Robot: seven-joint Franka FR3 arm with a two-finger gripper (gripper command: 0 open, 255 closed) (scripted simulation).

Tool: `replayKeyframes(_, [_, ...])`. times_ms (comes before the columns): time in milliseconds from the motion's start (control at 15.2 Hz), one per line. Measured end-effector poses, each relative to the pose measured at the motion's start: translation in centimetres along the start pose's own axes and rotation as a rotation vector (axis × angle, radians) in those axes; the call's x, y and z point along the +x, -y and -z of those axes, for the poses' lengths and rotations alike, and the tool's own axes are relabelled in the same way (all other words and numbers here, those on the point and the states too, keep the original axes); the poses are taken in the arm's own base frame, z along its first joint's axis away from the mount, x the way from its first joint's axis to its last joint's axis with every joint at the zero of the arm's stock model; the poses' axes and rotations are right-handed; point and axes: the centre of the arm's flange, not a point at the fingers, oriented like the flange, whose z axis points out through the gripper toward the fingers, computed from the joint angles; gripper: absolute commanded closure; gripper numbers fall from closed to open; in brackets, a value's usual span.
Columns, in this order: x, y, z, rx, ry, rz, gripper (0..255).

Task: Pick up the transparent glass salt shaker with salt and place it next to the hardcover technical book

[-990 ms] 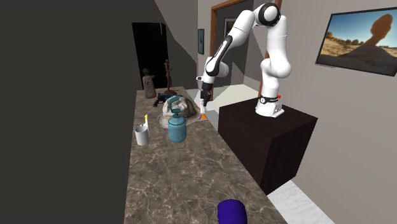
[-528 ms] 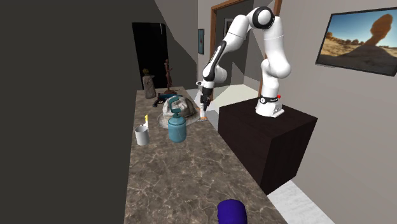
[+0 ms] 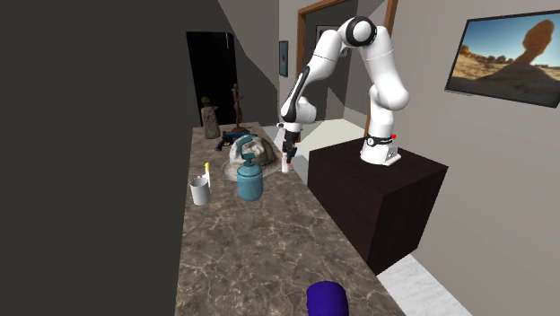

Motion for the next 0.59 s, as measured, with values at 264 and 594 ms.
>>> replayKeyframes(264, [-0.5, -0.2, -1.9, 0.0, 0.0, 0.0, 255])
replayKeyframes(594, [-0.6, -0.2, -2.2, 0.0, 0.0, 0.0, 255])
